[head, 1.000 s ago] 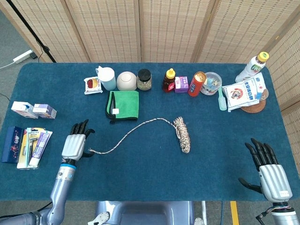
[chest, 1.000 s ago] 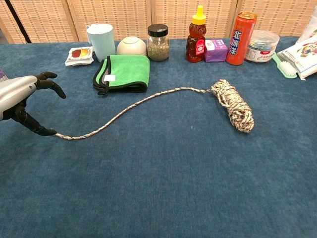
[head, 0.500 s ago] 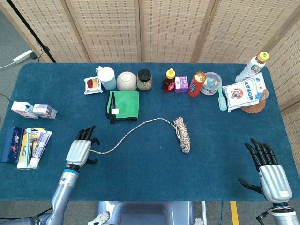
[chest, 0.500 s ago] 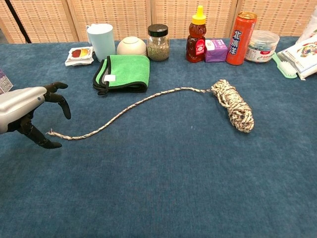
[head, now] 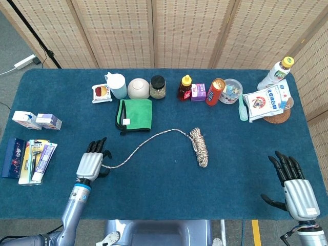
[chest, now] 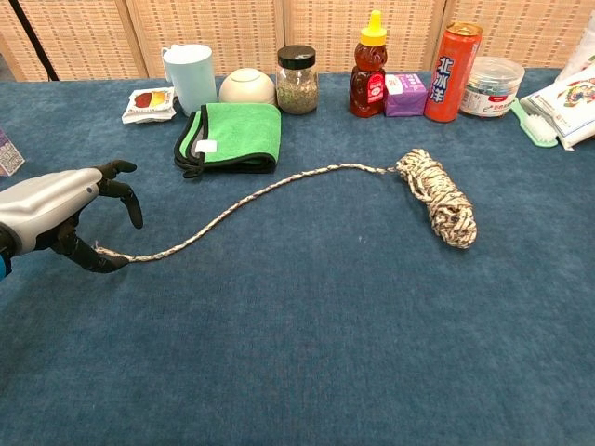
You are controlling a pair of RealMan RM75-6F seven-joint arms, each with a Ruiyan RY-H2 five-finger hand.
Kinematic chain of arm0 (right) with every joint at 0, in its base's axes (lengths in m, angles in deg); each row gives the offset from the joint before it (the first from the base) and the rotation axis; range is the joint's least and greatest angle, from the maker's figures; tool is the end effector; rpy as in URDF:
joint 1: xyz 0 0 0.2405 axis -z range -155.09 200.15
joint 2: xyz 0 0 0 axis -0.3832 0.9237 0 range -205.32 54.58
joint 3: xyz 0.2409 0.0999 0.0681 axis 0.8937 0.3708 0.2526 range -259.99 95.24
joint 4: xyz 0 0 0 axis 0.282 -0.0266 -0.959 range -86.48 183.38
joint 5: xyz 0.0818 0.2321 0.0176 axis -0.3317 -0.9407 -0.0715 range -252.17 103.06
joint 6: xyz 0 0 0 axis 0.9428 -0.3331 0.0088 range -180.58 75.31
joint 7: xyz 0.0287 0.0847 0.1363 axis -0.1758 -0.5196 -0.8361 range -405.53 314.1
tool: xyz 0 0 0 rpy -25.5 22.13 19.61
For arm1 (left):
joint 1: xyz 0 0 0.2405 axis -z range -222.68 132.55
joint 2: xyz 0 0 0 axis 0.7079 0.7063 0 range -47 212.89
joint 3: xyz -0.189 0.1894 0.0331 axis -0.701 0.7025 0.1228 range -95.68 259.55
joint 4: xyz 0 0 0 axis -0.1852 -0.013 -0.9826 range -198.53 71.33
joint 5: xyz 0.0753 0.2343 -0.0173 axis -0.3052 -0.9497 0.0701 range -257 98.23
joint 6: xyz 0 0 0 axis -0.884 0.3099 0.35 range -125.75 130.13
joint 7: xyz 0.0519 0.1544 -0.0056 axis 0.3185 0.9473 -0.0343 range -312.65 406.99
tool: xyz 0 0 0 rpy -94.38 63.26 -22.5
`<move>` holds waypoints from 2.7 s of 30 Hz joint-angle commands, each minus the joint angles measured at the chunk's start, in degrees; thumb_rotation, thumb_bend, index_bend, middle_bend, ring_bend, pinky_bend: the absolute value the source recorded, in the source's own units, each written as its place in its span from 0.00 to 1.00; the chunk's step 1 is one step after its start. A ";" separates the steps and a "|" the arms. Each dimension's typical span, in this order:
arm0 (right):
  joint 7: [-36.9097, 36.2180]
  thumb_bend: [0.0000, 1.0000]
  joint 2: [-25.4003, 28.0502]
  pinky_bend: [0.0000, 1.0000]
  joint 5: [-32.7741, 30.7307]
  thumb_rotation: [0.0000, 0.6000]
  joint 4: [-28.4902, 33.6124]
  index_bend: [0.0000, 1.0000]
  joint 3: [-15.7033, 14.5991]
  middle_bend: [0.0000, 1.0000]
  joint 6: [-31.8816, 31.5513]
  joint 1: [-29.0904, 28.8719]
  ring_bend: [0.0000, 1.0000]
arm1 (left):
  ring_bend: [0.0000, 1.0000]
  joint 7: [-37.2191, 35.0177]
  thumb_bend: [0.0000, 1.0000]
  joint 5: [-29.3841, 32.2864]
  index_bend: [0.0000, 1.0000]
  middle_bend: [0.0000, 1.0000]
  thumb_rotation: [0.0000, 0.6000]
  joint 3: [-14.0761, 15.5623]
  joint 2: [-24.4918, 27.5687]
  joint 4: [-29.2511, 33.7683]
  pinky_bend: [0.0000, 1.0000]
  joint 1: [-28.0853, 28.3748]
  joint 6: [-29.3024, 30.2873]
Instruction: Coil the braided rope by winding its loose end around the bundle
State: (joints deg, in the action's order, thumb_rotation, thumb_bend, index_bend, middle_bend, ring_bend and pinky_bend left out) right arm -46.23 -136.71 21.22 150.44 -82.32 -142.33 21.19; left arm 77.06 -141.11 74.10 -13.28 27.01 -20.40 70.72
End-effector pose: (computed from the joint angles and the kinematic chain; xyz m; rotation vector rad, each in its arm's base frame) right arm -0.2879 -0.1693 0.1280 1.4300 -0.9484 1.0752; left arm -0.2046 0.2856 -0.0805 -1.5997 -1.1389 -0.8227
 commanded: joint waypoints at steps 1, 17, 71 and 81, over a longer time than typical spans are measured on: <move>-0.03 0.00 0.00 0.00 -0.03 1.00 0.00 0.00 0.00 0.00 0.03 -0.01 0.00 | 0.00 0.27 0.24 0.46 0.44 0.00 1.00 0.03 0.04 0.23 0.00 0.09 -0.08; 0.01 0.00 -0.06 0.00 0.09 1.00 -0.03 0.00 -0.04 0.00 -0.06 -0.01 0.00 | 0.00 1.35 0.23 1.94 0.51 0.00 1.00 -0.16 -0.86 -0.10 0.00 0.43 1.32; 0.14 0.00 0.04 0.00 -0.20 1.00 0.12 0.00 -0.13 0.00 0.35 -0.12 0.00 | 0.00 3.86 0.36 6.71 0.55 0.00 1.00 -0.16 -2.46 -3.75 0.00 3.57 -0.50; -0.06 0.00 0.07 0.00 -0.17 1.00 0.12 0.00 -0.18 0.00 0.50 -0.19 0.00 | 0.00 4.02 0.37 6.93 0.60 0.00 1.00 0.00 -2.63 -3.76 0.00 3.47 -0.02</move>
State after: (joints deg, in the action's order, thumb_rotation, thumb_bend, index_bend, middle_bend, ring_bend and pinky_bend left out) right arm -46.29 -136.64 21.05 150.55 -82.49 -141.84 21.00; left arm 81.06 -134.17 74.08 -15.93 23.24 -16.92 70.68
